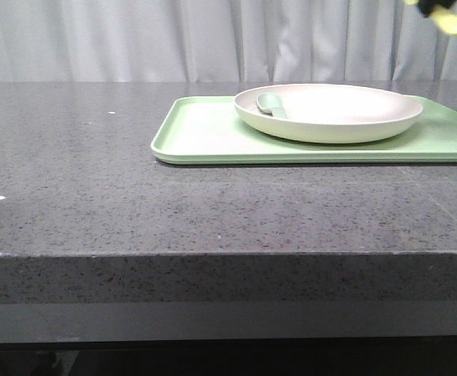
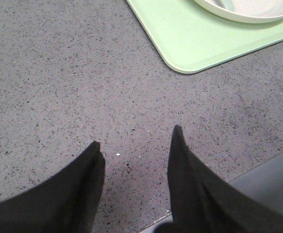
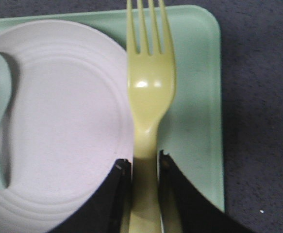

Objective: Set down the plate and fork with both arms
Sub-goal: 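Lift the fork and lower it onto the tray beside the plate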

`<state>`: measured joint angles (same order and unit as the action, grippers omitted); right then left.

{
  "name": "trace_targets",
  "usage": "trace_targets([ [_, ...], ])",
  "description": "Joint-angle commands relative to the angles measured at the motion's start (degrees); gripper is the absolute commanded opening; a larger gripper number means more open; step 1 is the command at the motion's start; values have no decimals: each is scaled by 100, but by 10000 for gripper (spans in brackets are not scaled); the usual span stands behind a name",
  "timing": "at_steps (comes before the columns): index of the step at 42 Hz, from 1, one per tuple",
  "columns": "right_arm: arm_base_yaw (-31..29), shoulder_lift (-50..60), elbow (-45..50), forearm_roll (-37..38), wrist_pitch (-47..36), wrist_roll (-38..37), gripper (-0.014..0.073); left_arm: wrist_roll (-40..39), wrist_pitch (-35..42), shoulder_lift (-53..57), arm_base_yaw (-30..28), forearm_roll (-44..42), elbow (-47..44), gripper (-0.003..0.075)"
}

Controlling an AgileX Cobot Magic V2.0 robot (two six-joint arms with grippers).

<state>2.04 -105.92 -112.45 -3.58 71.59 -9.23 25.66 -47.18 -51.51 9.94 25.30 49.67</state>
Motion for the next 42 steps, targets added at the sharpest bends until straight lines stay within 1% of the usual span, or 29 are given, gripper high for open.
trace_targets([
  [1,-251,311,124,-113,499,217,-28,9,314,22,-13,124,169,316],
  [6,-469,160,435,-387,440,432,-28,9,314,22,-13,124,169,316],
  [9,-521,-6,471,-487,393,542,-28,9,314,22,-13,124,169,316],
  [17,-522,-471,471,-501,301,614,-28,9,325,22,-13,124,169,316],
  [29,-522,-773,471,-501,269,657,-15,9,325,22,-13,124,169,316],
  [33,-522,-808,471,-501,274,657,49,9,337,22,-13,124,169,316],
  [39,-522,-808,471,-501,274,664,239,9,337,22,-13,124,169,316],
  [41,-522,-808,471,-501,279,678,286,9,337,22,-13,124,169,316],
  [42,-522,-808,471,-501,279,678,294,9,337,22,-13,124,169,316],
])
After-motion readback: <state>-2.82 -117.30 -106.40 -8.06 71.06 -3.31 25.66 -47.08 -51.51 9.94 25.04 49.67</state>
